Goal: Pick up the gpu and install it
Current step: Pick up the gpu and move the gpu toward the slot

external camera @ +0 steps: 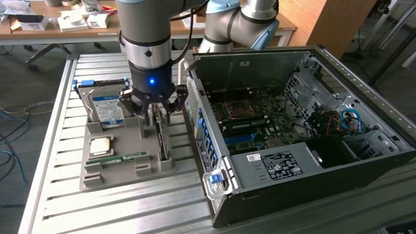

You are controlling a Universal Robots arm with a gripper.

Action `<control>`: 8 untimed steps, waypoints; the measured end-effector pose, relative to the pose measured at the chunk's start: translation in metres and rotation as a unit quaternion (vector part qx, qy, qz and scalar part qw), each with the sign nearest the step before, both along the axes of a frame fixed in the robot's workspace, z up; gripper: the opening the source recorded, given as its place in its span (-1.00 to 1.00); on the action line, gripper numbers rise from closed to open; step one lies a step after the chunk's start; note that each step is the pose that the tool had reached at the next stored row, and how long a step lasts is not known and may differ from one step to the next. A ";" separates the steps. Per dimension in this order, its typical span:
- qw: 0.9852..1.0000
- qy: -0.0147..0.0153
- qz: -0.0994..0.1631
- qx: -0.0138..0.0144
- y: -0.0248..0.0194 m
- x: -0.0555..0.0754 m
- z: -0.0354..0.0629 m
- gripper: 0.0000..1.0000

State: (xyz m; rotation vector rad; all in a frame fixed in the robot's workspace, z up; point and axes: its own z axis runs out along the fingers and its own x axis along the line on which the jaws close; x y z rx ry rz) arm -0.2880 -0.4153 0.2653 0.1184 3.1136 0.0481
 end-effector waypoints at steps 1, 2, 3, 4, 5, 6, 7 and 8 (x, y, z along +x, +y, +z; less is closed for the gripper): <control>1.000 0.000 0.000 0.000 0.0000 0.000 -0.0016 0.06; 1.000 0.000 0.000 0.000 0.0000 0.000 -0.0030 0.06; 1.000 0.000 0.000 0.000 0.0000 0.000 -0.0045 0.06; 1.000 0.000 0.000 0.000 0.0000 0.000 -0.0057 0.06; 1.000 0.000 0.000 0.000 0.0000 0.000 -0.0070 0.06; 1.000 0.000 0.000 0.000 0.0000 0.000 -0.0081 0.06; 1.000 0.000 0.000 0.000 0.0000 0.000 -0.0093 0.06; 1.000 0.000 0.000 0.000 0.0000 0.000 -0.0106 0.06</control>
